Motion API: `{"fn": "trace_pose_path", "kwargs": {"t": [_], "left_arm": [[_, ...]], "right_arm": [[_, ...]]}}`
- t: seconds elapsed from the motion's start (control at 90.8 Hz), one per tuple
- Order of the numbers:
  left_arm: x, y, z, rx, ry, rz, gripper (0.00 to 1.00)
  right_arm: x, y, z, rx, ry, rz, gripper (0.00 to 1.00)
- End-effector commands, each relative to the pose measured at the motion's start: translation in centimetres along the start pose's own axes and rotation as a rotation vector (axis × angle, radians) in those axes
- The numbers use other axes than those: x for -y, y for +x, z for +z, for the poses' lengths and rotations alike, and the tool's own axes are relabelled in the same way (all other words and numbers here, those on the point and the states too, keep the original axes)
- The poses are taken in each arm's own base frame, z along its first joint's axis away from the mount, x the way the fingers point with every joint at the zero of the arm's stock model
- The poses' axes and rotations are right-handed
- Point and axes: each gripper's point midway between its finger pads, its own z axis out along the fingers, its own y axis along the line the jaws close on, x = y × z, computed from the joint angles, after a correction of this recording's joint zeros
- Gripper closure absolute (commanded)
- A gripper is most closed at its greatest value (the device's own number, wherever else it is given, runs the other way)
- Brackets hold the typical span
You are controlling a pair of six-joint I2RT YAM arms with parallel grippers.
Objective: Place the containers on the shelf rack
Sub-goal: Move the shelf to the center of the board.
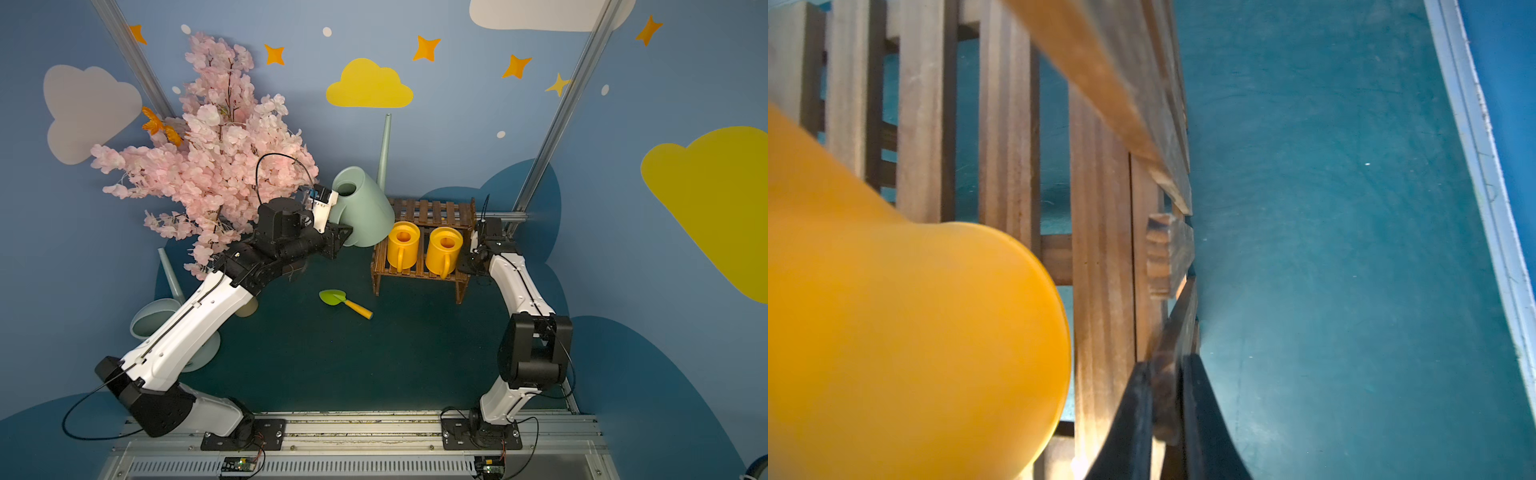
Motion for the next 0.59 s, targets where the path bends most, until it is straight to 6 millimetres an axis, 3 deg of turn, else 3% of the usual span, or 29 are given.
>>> {"fn": "trace_pose_path", "kwargs": {"t": [0.0, 0.242, 0.484, 0.584], "left_arm": [[0.8, -5.2, -1.0, 0.177, -0.003, 0.01, 0.98], [0.0, -6.7, 0.4, 0.211, -0.073, -0.021, 0.98], [-1.5, -7.6, 2.5, 0.22, -0.173, -0.017, 0.98], [-1.2, -7.6, 3.6, 0.203, -0.176, 0.015, 0.98]], "right_arm": [[-3.4, 4.5, 1.3, -0.142, -0.09, -0.007, 0.87], [-5.9, 5.4, 1.2, -0.14, -0.117, -0.048, 0.87], [-6.9, 6.6, 1.5, -0.145, -0.127, -0.064, 0.91], [-7.3, 7.0, 1.7, -0.136, -0.127, -0.069, 0.92]]}}
